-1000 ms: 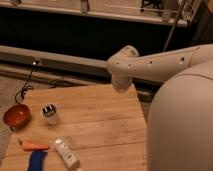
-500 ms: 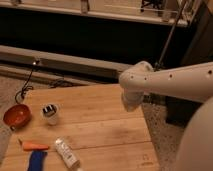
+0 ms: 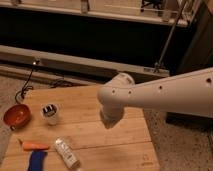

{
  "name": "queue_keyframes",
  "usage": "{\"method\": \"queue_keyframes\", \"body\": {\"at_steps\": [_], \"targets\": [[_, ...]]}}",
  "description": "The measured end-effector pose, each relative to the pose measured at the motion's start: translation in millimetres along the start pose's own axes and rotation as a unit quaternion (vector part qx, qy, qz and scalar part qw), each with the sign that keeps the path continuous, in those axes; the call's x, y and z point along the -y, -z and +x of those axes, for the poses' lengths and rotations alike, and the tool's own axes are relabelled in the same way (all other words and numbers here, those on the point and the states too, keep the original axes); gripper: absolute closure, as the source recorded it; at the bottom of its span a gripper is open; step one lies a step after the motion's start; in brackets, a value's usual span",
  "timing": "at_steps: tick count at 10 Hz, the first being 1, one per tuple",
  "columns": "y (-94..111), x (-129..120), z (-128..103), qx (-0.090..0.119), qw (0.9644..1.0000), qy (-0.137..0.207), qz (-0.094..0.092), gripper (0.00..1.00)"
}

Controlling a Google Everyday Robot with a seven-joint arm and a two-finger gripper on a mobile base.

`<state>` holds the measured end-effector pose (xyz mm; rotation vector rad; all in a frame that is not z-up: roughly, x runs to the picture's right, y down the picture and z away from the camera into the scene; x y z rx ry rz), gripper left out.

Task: Move the arm in a circular motion

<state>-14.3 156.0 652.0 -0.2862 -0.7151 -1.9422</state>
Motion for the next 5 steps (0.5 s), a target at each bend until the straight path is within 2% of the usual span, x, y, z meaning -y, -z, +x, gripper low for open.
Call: {"method": "queue_keyframes", "body": {"at_steps": [1,2,4,5], "targets": [[5,17,15,-0.010,0.9997,0.022,0.005,1.00],[13,44,41,-0.026,0.9979,0.059,0.012,1.00],[20,78,78,-0.048,0.9927,0.108,0.024,1.00],[20,93,105,-0.065,0.9884,0.134,0.029,1.00]]}}
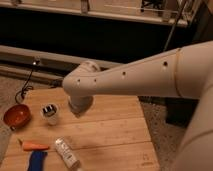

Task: Move the arm in a circular motion

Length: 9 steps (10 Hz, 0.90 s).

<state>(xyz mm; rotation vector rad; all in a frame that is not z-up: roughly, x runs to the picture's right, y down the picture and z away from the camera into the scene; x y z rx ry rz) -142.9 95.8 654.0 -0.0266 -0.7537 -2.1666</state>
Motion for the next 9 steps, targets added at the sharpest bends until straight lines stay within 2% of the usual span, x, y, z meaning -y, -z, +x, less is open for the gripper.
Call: {"method": "queue_keyframes", "body": {"at_steps": [1,2,3,4,5,6,7,8,9], "targets": [[-4,1,27,-0.015,0.9997,0.021,0.000,1.00],[-6,-6,49,-0.028,0.9992,0.027,-0.007,1.00],[-7,-28,70,-0.039,0.9987,0.022,-0.023,1.00],[-8,-68,86,-0.050,0.9977,-0.005,-0.046,1.00],[-7,-100,87,-0.054,0.9961,-0.032,-0.062,1.00],[-7,-143,80,-0.053,0.9926,-0.074,-0.081,1.00],[-8,-180,64,-0.048,0.9876,-0.115,-0.096,1.00],[-11,-215,36,-0.035,0.9804,-0.160,-0.110,1.00],[-12,-239,9,-0.024,0.9731,-0.196,-0.119,1.00]]}}
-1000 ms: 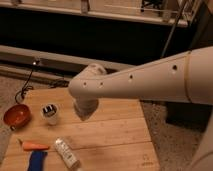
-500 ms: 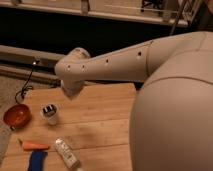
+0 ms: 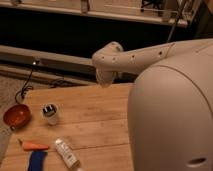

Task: Move the arm in a circular motion

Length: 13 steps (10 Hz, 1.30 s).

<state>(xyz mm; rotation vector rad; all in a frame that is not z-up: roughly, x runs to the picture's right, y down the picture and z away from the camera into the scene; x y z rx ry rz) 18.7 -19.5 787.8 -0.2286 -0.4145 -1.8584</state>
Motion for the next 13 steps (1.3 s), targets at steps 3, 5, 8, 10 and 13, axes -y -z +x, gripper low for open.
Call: {"method": "queue_keyframes", "body": {"at_steps": [3,5,8,10,13], "targets": [[-14,-44,-83,0.069,0.9951,-0.061,-0.033,1.00],[-9,-24,-136,0.103,0.9929,-0.049,-0.033,1.00],[15,66,-191,0.117,0.9929,0.021,0.013,1.00],[32,118,-191,0.096,0.9920,0.076,0.029,1.00],[69,202,-138,0.027,0.9842,0.169,0.044,1.00]]}}
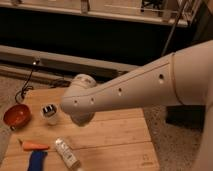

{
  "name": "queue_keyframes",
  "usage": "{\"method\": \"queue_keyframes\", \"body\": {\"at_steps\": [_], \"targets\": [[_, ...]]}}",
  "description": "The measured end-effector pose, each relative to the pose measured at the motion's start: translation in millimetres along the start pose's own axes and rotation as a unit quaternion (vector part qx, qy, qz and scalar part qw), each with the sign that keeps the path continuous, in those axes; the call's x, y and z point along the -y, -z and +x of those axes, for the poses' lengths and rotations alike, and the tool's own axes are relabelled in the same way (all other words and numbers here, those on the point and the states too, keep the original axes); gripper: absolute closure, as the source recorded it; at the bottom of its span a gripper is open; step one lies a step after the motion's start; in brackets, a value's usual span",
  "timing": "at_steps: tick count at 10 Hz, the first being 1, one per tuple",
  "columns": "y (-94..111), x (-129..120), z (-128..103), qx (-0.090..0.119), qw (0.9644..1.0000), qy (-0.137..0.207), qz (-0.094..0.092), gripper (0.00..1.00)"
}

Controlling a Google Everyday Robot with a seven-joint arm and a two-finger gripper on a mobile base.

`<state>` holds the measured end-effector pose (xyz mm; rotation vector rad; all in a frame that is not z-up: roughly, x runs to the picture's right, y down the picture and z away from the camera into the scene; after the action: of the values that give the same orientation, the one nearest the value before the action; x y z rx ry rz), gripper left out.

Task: Move the arm in a circular motion

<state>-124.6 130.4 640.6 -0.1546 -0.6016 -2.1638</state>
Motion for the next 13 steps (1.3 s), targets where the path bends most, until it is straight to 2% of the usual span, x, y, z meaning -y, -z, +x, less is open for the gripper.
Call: {"method": "queue_keyframes", "body": {"at_steps": [2,3,5,6,7,8,9,10,11,12,13], "targets": [[8,12,62,-0.032,0.9990,0.031,-0.002,1.00],[7,1,92,-0.046,0.9983,0.034,-0.011,1.00],[8,-64,148,-0.074,0.9954,0.011,-0.060,1.00],[13,-108,166,-0.085,0.9924,-0.014,-0.088,1.00],[18,-149,172,-0.090,0.9890,-0.042,-0.110,1.00],[17,-199,162,-0.083,0.9843,-0.084,-0.132,1.00],[12,-228,147,-0.074,0.9807,-0.113,-0.141,1.00],[1,-265,112,-0.053,0.9744,-0.157,-0.152,1.00],[-10,-290,77,-0.033,0.9683,-0.192,-0.156,1.00],[-29,-307,23,-0.002,0.9599,-0.235,-0.153,1.00],[-41,-309,-12,0.015,0.9552,-0.258,-0.145,1.00]]}}
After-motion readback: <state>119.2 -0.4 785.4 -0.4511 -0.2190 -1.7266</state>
